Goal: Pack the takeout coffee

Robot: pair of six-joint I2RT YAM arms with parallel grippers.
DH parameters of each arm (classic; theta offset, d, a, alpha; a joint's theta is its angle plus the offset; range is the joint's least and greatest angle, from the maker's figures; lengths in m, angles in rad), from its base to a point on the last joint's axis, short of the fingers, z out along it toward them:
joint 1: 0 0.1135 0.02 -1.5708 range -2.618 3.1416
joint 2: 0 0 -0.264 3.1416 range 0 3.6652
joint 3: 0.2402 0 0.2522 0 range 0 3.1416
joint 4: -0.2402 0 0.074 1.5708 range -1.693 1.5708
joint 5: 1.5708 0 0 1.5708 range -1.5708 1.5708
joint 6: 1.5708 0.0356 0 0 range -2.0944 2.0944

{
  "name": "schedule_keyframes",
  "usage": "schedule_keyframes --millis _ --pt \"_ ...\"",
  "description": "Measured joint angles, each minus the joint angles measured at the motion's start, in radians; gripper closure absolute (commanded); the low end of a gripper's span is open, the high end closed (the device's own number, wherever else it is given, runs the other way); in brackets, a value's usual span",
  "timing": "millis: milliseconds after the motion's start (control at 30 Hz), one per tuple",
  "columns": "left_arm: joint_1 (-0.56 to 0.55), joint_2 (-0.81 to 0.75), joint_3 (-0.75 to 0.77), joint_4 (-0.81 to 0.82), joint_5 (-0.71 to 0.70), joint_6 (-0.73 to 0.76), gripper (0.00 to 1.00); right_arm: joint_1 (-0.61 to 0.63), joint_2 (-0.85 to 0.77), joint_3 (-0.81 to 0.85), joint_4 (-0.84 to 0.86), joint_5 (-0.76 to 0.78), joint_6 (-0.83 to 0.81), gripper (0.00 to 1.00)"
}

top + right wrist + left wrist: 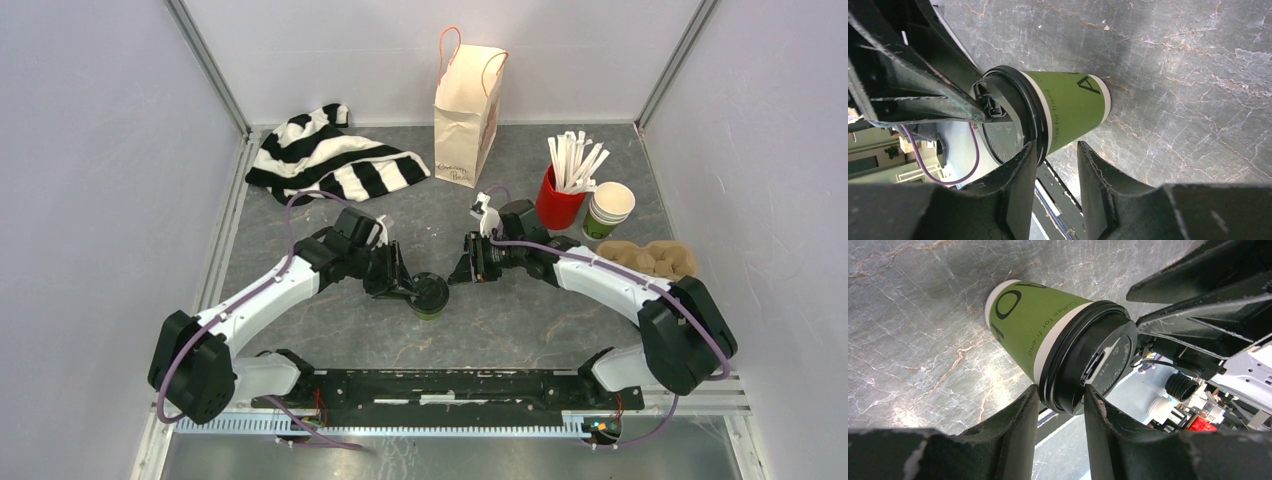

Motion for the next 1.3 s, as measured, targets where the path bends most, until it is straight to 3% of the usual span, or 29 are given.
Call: schedule_keyframes --millis 233,400,667,1067,1133,1300 --pt "0.000 -0.034 0.001 -0.043 -0.002 -0.005 0.37 -0.003 0.012 0.016 -0.026 0.001 -0.019 0.40" --pt "0.006 -0.063 0.001 -0.065 -0.002 -0.005 0.38 -0.003 -0.036 -0.018 0.002 -0.016 0.005 0.34" --pt "0.041 -0.066 0.000 -0.060 0.019 -0.005 0.48 0.010 -0.047 -0.062 0.075 -0.061 0.050 0.36" --pt "0.043 -0.053 -0.092 0.008 0.063 -0.017 0.58 0.013 0.011 -0.107 0.208 -0.084 0.080 0.48" --pt "0.044 -0.053 -0.119 0.060 0.080 -0.029 0.56 0.001 0.011 -0.134 0.256 -0.093 0.088 0.48" --pt "0.045 -0.061 -0.126 0.083 0.077 -0.035 0.35 -0.011 0.011 -0.163 0.319 -0.105 0.106 0.47"
